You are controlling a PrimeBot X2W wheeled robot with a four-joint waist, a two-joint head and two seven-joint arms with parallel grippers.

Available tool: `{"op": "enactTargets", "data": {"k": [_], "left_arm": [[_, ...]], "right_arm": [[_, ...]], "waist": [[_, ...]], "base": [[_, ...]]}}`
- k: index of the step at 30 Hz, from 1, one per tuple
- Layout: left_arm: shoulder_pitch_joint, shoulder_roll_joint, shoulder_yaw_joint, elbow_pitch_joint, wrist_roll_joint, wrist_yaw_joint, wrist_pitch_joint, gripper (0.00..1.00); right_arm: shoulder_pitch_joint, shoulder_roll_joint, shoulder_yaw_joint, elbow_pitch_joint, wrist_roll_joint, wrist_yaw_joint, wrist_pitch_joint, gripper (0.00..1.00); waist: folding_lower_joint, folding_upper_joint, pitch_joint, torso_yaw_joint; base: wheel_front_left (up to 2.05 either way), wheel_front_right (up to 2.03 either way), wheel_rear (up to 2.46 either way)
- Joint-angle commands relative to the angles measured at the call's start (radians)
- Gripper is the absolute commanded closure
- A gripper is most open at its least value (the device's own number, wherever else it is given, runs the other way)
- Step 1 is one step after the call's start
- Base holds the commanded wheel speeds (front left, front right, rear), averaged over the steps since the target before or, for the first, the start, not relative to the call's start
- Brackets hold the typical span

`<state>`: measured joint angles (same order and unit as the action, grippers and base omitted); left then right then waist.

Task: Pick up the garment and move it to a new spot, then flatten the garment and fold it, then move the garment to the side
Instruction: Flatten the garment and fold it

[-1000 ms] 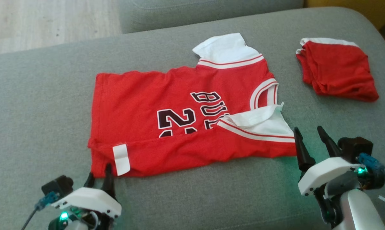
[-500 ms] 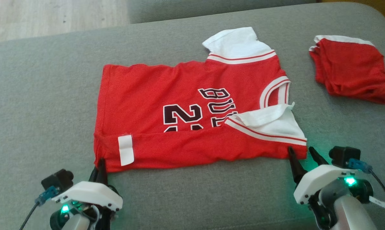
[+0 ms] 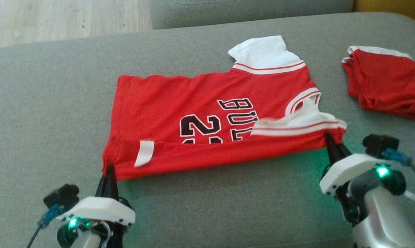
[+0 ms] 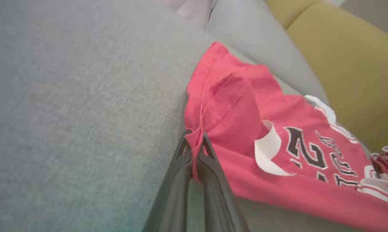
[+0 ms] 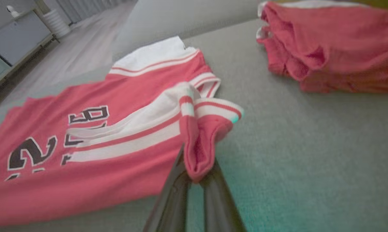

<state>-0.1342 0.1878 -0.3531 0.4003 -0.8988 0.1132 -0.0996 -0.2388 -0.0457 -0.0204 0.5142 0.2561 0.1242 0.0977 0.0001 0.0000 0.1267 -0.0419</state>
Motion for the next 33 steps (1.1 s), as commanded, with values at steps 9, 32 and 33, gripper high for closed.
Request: {"op": "enactTargets", "data": {"k": [9,32,33], "left_arm": [[0.079,0.034,0.038,-0.190,0.007,0.021,-0.024,1.00],[0.158,0.068,0.015,-0.152,0.035,0.037,-0.047,0.00],[0.145,0.087,0.018,-0.169,0.047,0.040,-0.045,0.00]], "right_arm": [[0.068,-0.020,-0.041,-0.279,-0.034,0.007,0.138,1.00],[0.274,-0.005,-0.102,-0.251,-0.009,0.007,0.068,0.00],[0.272,-0.005,-0.106,-0.259,-0.015,0.007,0.063,0.00]], "waist": [[-0.0001,0.0000,-0.027,0.015],[-0.0001,0.0000,-0.048,-0.001],[-0.0001,0.0000,-0.049,-0.002]], "base": [[0.00,0.00,0.00],[0.00,0.00,0.00],[0.00,0.00,0.00]]}}
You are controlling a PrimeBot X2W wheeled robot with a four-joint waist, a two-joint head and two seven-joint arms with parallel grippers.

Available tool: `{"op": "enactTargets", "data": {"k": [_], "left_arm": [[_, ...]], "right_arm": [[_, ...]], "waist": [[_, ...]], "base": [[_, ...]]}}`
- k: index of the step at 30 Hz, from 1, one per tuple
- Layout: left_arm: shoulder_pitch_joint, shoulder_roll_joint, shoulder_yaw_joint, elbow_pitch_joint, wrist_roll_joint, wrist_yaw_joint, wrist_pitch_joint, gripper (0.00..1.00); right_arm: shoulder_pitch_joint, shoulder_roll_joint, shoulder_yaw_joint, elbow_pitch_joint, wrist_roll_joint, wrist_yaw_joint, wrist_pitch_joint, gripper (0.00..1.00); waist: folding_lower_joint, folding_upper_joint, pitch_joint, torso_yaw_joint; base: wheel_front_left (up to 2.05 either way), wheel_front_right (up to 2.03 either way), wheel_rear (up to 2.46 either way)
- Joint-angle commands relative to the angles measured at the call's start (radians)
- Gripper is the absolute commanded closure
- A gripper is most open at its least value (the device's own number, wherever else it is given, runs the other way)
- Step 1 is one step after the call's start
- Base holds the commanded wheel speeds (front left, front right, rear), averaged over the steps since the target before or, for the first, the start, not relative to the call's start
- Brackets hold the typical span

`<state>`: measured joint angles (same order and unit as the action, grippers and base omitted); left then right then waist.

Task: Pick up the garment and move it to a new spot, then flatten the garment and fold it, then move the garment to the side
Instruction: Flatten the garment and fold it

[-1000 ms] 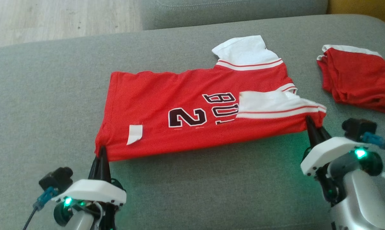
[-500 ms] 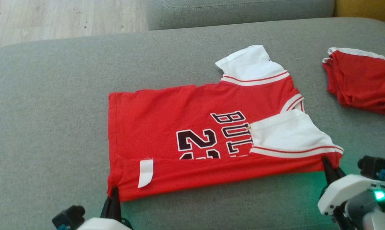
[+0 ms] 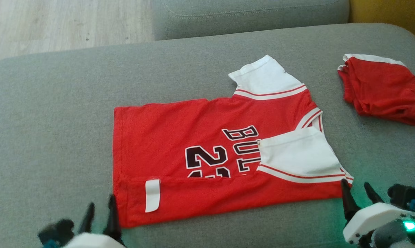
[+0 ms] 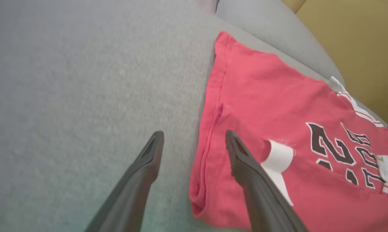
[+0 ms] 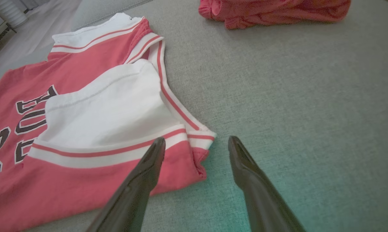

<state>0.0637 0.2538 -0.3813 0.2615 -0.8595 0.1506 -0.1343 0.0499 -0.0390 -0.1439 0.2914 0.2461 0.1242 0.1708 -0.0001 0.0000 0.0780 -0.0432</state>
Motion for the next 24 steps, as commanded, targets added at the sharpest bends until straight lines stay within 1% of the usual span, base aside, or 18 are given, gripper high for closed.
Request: {"op": "enactTargets", "data": {"k": [1,4,8,11,14,19,24], "left_arm": [[-0.070,0.043,0.048,-0.052,0.021,0.005,-0.003,0.00],[-0.143,0.122,0.049,-0.124,0.066,0.011,0.047,0.00],[-0.289,0.238,0.042,-0.194,0.127,0.004,0.160,0.00],[-0.410,0.293,0.030,-0.215,0.148,-0.015,0.257,0.00],[-0.521,0.328,0.006,-0.184,0.162,-0.046,0.345,0.00],[-0.641,0.359,-0.039,-0.076,0.168,-0.097,0.475,0.00],[-0.700,0.373,-0.055,0.014,0.159,-0.120,0.550,0.00]], "right_arm": [[-0.021,-0.011,0.015,-0.047,-0.013,0.007,-0.014,0.00],[-0.043,-0.011,0.014,-0.089,-0.034,0.007,-0.016,0.00],[-0.098,-0.011,0.036,-0.144,-0.057,0.007,-0.007,0.00],[-0.150,-0.011,0.063,-0.179,-0.069,0.007,0.005,0.00],[-0.205,-0.012,0.095,-0.199,-0.072,0.007,0.013,0.00],[-0.294,-0.016,0.154,-0.206,-0.066,0.007,0.010,0.00],[-0.356,-0.023,0.192,-0.200,-0.052,0.007,-0.004,0.00]], "waist": [[0.0001,0.0000,-0.001,-0.003],[0.0001,0.0000,0.003,-0.007],[0.0001,0.0000,0.032,-0.020],[0.0001,0.0000,0.066,-0.036],[0.0001,0.0000,0.112,-0.056],[0.0001,0.0000,0.194,-0.097],[0.0001,0.0000,0.259,-0.127]], "base": [[0.00,0.00,0.00],[0.00,0.00,0.00],[0.00,0.00,0.00],[0.00,0.00,0.00],[0.00,0.00,0.00],[0.00,0.00,0.00],[0.00,0.00,0.00]]}}
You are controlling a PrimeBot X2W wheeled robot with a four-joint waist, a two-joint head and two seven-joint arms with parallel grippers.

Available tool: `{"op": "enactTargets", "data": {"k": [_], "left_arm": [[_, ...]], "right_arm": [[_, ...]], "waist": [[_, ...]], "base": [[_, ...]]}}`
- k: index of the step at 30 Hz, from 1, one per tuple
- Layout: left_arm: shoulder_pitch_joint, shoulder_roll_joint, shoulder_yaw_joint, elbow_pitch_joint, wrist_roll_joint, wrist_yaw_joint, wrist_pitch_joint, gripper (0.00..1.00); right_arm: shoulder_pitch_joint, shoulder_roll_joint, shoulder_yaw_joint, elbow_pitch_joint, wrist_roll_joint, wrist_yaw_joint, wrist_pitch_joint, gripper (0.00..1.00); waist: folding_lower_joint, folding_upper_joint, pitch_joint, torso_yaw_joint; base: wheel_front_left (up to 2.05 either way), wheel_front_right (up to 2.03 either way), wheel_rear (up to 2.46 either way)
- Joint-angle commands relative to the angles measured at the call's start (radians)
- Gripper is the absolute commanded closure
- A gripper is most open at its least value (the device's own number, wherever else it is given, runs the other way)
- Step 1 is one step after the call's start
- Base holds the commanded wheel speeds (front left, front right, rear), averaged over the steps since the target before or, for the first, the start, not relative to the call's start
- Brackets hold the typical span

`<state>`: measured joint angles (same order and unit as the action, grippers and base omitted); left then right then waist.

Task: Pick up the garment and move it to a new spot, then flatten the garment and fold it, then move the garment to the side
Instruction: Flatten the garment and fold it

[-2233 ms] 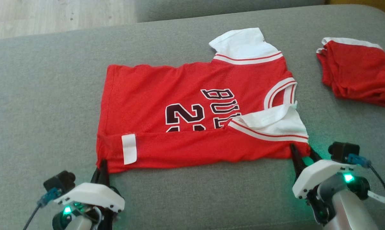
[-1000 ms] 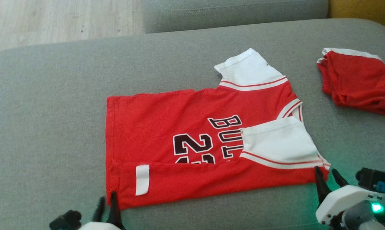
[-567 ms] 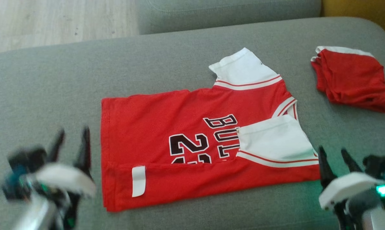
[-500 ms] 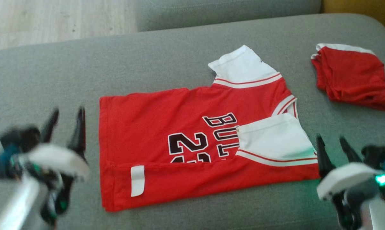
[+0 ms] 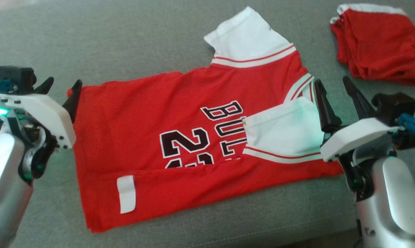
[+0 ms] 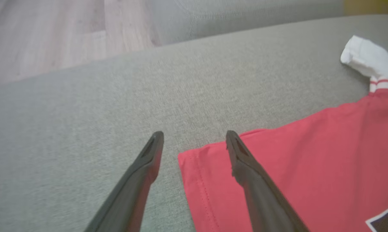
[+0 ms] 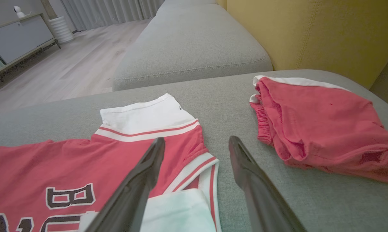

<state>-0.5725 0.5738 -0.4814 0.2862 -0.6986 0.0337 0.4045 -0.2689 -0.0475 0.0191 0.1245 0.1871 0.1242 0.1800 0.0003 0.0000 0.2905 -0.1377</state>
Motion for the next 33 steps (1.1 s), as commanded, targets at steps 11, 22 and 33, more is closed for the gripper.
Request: {"op": "enactTargets", "data": {"k": [11,22,33], "left_arm": [[-0.060,0.083,0.031,0.039,-0.032,-0.026,0.091,0.00],[-0.077,0.057,0.018,-0.021,-0.022,-0.029,0.056,1.00],[-0.128,-0.059,-0.008,-0.097,0.019,-0.031,-0.104,1.00]], "right_arm": [[-0.089,-0.036,0.043,-0.025,0.016,0.007,-0.034,0.00],[-0.205,-0.080,0.093,-0.002,0.022,0.007,0.019,0.00],[-0.610,-0.201,0.148,0.291,0.011,0.007,0.206,0.00]], "waist": [[-0.0003,0.0000,0.100,-0.048],[-0.0003,0.0000,0.113,0.001],[-0.0003,0.0000,0.180,0.172]], "base": [[0.00,0.00,0.00],[0.00,0.00,0.00],[0.00,0.00,0.00]]}}
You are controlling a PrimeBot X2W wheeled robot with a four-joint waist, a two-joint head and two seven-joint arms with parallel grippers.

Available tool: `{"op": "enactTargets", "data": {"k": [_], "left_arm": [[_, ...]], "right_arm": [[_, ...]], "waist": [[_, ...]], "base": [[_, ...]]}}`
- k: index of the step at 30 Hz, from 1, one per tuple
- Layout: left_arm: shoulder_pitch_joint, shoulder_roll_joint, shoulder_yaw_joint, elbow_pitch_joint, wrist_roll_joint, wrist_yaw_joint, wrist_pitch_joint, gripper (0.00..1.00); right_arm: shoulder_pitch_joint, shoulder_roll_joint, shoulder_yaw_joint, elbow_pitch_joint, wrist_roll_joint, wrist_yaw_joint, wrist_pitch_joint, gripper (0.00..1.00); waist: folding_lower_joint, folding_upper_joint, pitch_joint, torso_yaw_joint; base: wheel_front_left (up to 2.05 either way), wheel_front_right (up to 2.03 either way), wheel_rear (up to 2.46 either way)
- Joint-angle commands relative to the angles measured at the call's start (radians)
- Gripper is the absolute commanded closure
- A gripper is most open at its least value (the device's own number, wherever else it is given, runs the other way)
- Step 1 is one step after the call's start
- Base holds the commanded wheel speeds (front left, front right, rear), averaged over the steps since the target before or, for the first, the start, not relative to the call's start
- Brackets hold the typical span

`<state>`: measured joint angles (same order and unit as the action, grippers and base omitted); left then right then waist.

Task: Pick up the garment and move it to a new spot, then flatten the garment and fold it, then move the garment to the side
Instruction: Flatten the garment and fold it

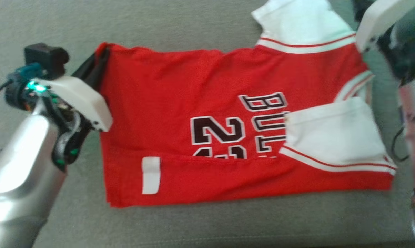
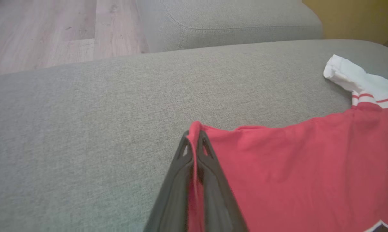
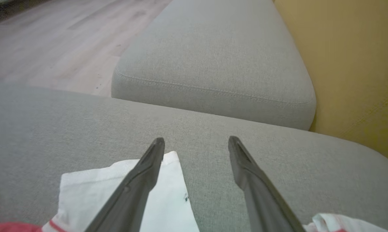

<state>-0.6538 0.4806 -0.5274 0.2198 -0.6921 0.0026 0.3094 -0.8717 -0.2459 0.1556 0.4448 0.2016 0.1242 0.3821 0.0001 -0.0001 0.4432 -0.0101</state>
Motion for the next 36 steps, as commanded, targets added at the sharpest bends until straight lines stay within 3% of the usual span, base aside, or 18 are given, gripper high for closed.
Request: {"op": "enactTargets", "data": {"k": [1,9,16,17,18,21,25,36], "left_arm": [[-0.051,0.020,0.031,-0.031,0.015,-0.002,-0.019,1.00],[-0.096,-0.078,-0.015,0.020,0.029,-0.026,-0.087,1.00],[-0.123,-0.121,-0.035,0.070,0.034,-0.040,-0.121,1.00],[-0.124,-0.123,-0.037,0.076,0.034,-0.042,-0.124,1.00],[-0.125,-0.124,-0.037,0.081,0.033,-0.043,-0.127,1.00],[-0.128,-0.125,-0.040,0.098,0.032,-0.047,-0.132,1.00],[-0.129,-0.122,-0.043,0.115,0.029,-0.050,-0.133,1.00],[-0.098,-0.081,-0.023,0.182,0.013,-0.045,-0.149,1.00]], "right_arm": [[-0.037,-0.011,0.014,0.008,-0.005,0.007,0.018,0.00],[-0.178,-0.062,0.036,0.285,-0.014,0.007,0.098,0.00],[-0.230,-0.057,0.061,0.428,-0.025,0.007,0.107,0.00],[-0.234,-0.054,0.070,0.441,-0.020,0.007,0.112,0.21],[-0.237,-0.051,0.079,0.453,-0.016,0.007,0.115,0.55],[-0.246,-0.043,0.105,0.481,0.001,0.007,0.126,1.00],[-0.254,-0.032,0.144,0.491,0.021,0.007,0.095,1.00],[-0.230,-0.007,0.217,0.465,0.112,0.007,-0.115,1.00]], "waist": [[-0.0001,0.0001,0.034,0.062],[-0.0001,0.0001,0.072,0.158],[-0.0001,0.0001,0.079,0.178],[-0.0001,0.0001,0.078,0.177],[-0.0001,0.0001,0.077,0.176],[-0.0001,0.0001,0.070,0.168],[-0.0001,0.0001,0.053,0.152],[-0.0001,0.0001,-0.070,0.069]], "base": [[0.00,0.00,0.00],[0.00,0.00,0.00],[0.00,0.00,0.00],[0.00,0.00,0.00],[0.00,0.00,0.00],[0.00,0.00,0.00],[0.00,0.00,0.00],[0.00,0.00,0.00]]}}
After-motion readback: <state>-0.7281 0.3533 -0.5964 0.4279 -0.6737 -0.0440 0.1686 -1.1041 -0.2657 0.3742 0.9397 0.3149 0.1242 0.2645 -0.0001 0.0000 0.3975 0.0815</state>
